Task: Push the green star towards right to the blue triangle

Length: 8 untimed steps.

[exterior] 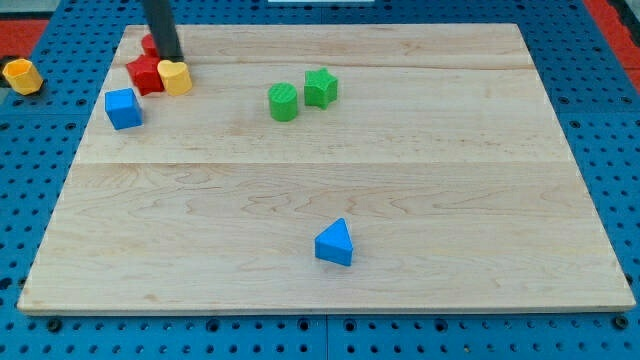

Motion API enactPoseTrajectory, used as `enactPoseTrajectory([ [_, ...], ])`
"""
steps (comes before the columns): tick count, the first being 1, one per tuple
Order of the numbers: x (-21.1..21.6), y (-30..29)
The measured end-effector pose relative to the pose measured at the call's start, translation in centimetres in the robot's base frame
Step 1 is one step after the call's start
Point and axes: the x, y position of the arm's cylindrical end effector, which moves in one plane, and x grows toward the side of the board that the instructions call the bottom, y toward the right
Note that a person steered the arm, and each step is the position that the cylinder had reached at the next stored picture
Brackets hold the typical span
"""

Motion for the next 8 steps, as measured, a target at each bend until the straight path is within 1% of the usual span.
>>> enactPoseTrajectory([
  [1,-1.9,4.4],
  [2,-7.1,1.1],
  [3,-5.6,-1.9],
  [4,-3.6,-2.0],
  [5,-5.3,-3.5],
  [6,-3.9,5.8],
  [7,-1.0,12.6],
  [8,4.6,14.3],
])
